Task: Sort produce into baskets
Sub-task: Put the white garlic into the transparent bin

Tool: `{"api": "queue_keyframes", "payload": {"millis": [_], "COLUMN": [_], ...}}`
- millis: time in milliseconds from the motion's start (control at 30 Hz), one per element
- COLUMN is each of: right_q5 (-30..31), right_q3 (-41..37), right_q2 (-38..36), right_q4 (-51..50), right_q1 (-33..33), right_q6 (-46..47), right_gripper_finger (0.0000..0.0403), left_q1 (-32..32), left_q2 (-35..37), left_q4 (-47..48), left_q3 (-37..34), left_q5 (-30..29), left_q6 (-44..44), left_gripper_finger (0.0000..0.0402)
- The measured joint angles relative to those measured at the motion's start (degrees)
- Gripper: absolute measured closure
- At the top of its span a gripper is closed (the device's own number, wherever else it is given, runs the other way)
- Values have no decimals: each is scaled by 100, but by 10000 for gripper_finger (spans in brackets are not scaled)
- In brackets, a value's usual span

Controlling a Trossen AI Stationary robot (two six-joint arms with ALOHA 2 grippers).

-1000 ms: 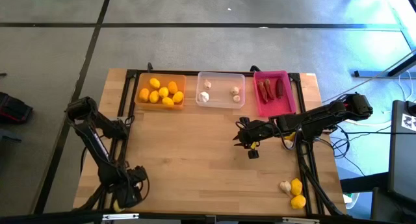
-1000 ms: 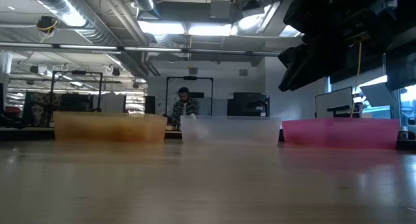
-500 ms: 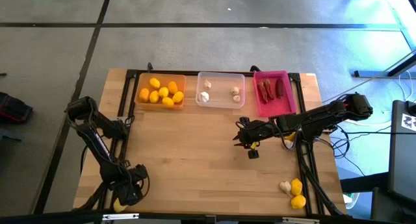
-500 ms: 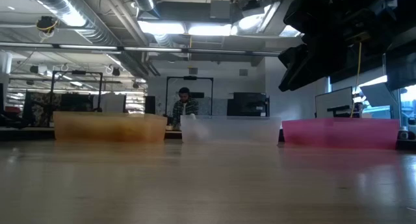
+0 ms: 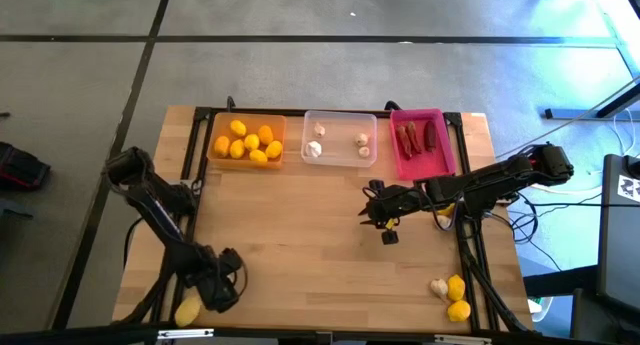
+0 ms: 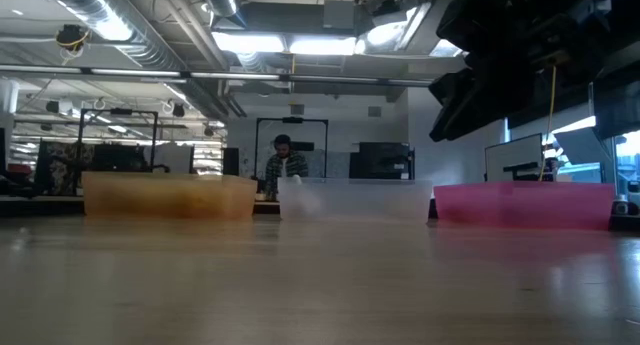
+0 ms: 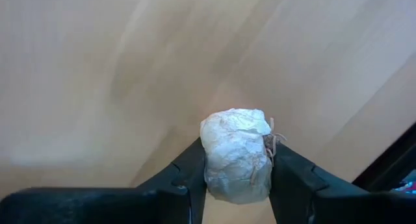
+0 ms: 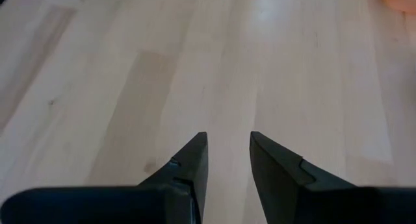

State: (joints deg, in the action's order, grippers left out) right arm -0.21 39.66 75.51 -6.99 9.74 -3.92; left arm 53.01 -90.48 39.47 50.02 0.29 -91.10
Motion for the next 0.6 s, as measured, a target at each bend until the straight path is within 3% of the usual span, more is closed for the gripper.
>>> {"api": "queue_keyframes", "payload": {"millis": [267,600], "right_q5": [68,81], "right_q3": [2,2], "right_q2": [-219,-381], "right_q4": [-319,-478], "right_q1": [0,0], "right_q6": [72,109], "right_gripper_finger": [292,292], "left_q1": [-806,-1947], "left_q2": [37,297], "left_q4": [-27,-1091], "left_q3": [238,246], "left_q5": [-484,-2318], "left_q6": [1260,3534], "left_gripper_finger": [280,278]}}
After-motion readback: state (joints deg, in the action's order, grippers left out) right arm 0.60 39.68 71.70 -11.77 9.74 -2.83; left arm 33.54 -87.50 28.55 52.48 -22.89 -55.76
